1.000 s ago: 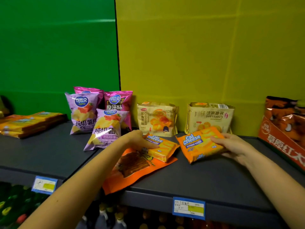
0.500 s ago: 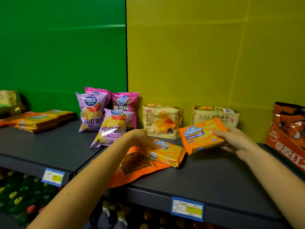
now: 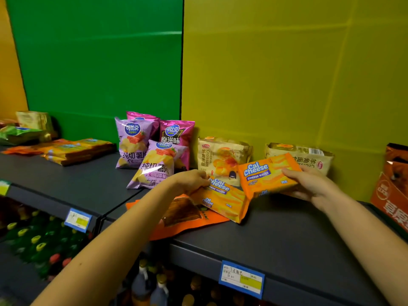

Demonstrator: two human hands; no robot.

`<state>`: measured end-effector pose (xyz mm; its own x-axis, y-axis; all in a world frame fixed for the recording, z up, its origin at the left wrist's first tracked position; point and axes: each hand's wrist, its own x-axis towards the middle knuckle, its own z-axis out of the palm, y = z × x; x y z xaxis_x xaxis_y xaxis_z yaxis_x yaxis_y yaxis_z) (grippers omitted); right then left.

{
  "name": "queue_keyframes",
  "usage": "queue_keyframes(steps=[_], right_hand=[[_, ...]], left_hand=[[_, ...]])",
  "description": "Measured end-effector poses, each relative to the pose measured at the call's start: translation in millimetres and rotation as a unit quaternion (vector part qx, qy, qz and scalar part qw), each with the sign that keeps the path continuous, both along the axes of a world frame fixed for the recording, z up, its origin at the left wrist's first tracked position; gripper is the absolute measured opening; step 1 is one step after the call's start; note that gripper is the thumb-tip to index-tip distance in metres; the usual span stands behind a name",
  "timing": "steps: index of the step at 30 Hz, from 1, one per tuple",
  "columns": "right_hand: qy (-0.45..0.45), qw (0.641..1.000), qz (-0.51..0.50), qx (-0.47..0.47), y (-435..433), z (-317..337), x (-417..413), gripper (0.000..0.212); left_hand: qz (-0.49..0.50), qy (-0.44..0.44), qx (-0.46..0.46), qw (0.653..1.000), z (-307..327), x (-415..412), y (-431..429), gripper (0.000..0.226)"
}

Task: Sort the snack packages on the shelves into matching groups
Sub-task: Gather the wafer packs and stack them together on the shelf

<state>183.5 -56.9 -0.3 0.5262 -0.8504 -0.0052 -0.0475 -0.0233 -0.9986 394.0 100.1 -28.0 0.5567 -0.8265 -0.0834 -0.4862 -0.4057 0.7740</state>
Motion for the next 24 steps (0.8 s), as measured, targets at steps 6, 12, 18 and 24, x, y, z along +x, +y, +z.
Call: queue_keyframes(steps=[6, 12, 18, 24], right_hand=[[-0.066, 0.997, 0.027, 0.019, 14.4, 12.8, 30.1, 0.007], [-0.098, 0.99, 0.092, 0.044, 58.3, 19.0, 97.1, 0.009], [-0.118, 0.983, 0.129, 0.06, 133.3, 17.9, 173.5, 0.015], [-0.127, 0.978, 0.149, 0.071, 215.7, 10.8, 249.0, 0.012]], left_hand=[[0.142, -0.035, -0.178, 0.973, 16.3, 20.1, 40.8, 0.009], [0.277, -0.006, -0.324, 0.904, 23.2, 74.4, 130.5, 0.018], [0.347, 0.008, -0.313, 0.884, 11.5, 137.4, 243.3, 0.025], [0.37, 0.036, -0.284, 0.884, -8.3, 197.6, 342.1, 0.027]])
